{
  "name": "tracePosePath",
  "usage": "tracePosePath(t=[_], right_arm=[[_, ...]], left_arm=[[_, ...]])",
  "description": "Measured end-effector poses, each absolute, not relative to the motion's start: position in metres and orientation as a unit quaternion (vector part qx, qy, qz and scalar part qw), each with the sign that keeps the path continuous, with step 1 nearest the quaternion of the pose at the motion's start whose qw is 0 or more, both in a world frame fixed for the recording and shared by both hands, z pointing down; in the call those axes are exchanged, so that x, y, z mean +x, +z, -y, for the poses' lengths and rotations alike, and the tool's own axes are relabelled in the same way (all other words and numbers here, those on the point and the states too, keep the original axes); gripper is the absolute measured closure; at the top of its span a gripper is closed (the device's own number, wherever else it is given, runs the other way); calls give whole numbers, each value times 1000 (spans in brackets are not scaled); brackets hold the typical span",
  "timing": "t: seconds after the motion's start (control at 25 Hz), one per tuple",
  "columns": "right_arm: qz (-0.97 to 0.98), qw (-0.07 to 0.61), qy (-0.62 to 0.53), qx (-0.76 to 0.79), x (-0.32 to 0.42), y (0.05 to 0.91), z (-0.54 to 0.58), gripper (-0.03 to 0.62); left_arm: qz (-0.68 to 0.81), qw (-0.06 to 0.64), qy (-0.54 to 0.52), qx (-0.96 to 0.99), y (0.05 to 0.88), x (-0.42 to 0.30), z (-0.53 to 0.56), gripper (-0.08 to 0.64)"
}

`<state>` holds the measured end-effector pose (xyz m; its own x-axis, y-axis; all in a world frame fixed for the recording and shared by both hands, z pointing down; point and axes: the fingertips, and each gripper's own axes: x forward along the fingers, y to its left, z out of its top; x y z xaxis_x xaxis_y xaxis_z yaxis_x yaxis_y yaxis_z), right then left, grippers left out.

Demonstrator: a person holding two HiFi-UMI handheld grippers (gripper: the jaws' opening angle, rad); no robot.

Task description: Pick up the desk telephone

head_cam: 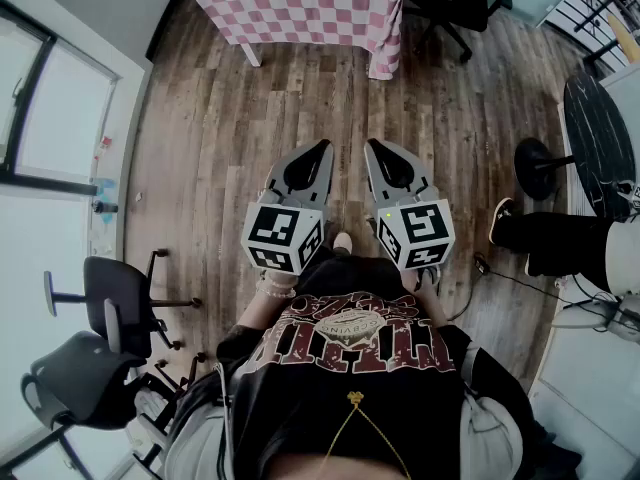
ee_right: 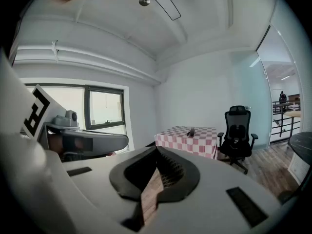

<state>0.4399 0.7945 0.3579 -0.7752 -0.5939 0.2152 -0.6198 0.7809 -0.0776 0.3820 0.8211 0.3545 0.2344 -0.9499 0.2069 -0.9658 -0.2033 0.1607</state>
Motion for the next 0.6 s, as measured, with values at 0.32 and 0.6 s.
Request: tracePosePath(t=[0.32, 0.6], right_arm=[[936, 85, 73, 332, 425, 363, -765, 572], [927, 80, 82, 357, 409, 361, -708, 572]], left_arm=[[615, 144, 32, 774, 367, 359, -792, 552], [590, 143, 40, 794, 368, 333, -729, 552]])
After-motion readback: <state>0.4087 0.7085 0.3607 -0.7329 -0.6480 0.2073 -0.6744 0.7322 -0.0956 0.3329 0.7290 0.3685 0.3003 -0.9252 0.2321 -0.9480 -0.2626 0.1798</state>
